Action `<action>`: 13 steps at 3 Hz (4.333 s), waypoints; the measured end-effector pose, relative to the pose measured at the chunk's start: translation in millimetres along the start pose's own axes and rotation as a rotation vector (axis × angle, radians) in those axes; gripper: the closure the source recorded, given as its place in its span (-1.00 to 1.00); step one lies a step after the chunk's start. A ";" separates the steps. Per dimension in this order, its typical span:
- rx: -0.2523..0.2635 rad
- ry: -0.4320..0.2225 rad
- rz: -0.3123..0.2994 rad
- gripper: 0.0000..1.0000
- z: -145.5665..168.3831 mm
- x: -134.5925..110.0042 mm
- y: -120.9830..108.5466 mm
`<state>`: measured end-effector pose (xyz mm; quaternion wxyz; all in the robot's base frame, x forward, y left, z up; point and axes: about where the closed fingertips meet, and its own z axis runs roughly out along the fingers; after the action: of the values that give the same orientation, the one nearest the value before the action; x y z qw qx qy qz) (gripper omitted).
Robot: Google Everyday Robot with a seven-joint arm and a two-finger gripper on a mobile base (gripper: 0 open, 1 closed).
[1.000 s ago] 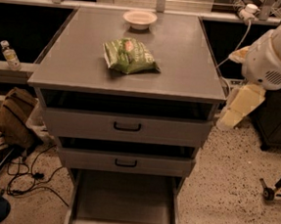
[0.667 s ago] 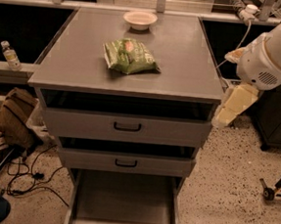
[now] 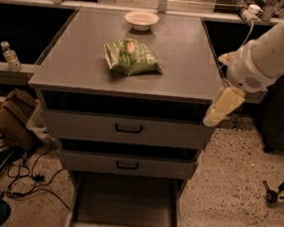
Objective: Place green jalapeno chip bag into bottom drawer
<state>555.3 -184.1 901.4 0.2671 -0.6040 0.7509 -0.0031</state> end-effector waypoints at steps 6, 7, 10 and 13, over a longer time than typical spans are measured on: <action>-0.071 -0.119 -0.325 -1.00 146.0 -129.6 -104.2; -0.093 -0.132 -0.364 -1.00 154.3 -150.4 -128.2; -0.127 -0.167 -0.430 -1.00 182.6 -187.3 -147.7; -0.199 -0.190 -0.445 0.30 199.1 -192.4 -132.3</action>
Offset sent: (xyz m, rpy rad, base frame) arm 0.1532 0.1630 -0.1008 0.0368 0.0169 0.3783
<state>780.2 18.3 850.4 0.2687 -0.7750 0.5678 0.0688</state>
